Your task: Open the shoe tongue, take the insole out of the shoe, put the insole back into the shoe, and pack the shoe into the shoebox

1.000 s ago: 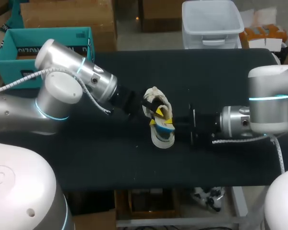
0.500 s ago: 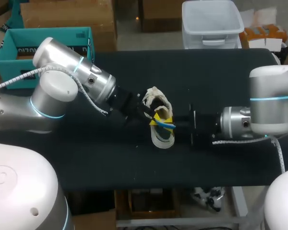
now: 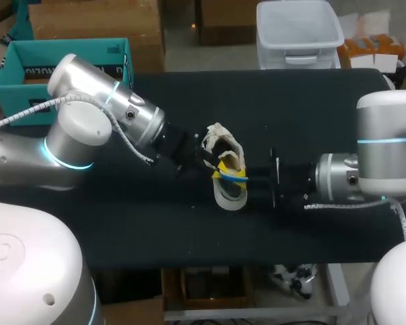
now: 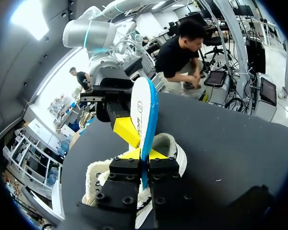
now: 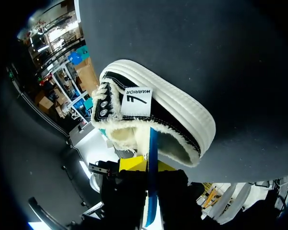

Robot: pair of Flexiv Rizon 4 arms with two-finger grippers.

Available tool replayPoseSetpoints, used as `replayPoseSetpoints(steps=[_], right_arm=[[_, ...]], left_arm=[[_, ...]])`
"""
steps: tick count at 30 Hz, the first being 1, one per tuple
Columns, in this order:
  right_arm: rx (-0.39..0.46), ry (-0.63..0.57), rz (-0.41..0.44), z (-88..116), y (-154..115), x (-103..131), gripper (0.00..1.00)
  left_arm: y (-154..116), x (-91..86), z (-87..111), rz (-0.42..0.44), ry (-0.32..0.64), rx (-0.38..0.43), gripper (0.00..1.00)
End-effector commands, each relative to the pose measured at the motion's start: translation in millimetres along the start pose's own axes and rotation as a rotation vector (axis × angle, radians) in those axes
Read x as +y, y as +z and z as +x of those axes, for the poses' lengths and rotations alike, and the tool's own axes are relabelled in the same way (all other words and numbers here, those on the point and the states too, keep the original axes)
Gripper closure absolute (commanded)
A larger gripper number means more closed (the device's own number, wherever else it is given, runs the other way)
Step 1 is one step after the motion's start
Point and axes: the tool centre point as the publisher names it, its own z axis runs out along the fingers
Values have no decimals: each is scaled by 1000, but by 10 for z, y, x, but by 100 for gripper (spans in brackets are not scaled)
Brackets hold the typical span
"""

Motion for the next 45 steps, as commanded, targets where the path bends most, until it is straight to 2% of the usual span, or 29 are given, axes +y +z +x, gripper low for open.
replayPoseSetpoints(steps=[1, 9, 14, 15, 17, 21, 23, 24, 25, 33, 34, 35, 36, 38, 39, 42, 43, 44, 45], right_arm=[[-3, 2, 22, -35, 56, 107, 100], [-23, -10, 40, 0, 212, 381, 100], [-32, -4, 37, 11, 236, 431, 100], [-28, -6, 39, 11, 233, 433, 100], [-29, -6, 35, 13, 222, 432, 100], [-28, -4, 20, 13, 199, 429, 100], [-27, -3, 15, 11, 181, 429, 100], [-25, -3, 13, 8, 172, 430, 100], [-24, -2, 12, 6, 167, 431, 100], [-17, -2, 24, -4, 139, 356, 100], [-23, -2, 15, -8, 130, 319, 66], [-24, -4, 15, -9, 117, 275, 53], [-29, -5, 5, -16, 100, 228, 47], [-31, -6, -14, -28, 59, 141, 26], [-34, -2, -21, -35, 38, 105, 24], [-30, -2, -54, -53, -29, 13, 32], [-24, -6, -59, -57, -55, -12, 51], [-21, -8, -63, -62, -76, -32, 60], [-18, -10, -68, -65, -88, -44, 75]], left_arm=[[14, 57, -1, -16, 0, -7, 100], [52, 245, -94, -59, -31, -24, 100], [53, 332, -117, -76, -56, -28, 100], [46, 334, -115, -76, -58, -29, 92], [21, 306, -104, -66, -61, -29, 56], [-26, 166, -65, -28, -34, -26, 51], [-36, 93, -40, -20, -17, -23, 55], [-35, 63, -25, -19, -9, -20, 73], [-35, 40, -15, -14, -1, -17, 100], [31, 35, -24, -26, 10, -4, 100], [34, 38, -24, -27, 9, -4, 100], [39, 46, -25, -29, 8, -5, 100], [42, 53, -25, -32, 8, -5, 100], [46, 70, -29, -36, 5, -6, 100], [47, 77, -30, -37, 3, -5, 100], [42, 92, -35, -39, -3, -10, 100], [39, 98, -38, -39, -5, -12, 100], [38, 101, -38, -39, -6, -13, 100], [38, 103, -38, -39, -7, -14, 100]])
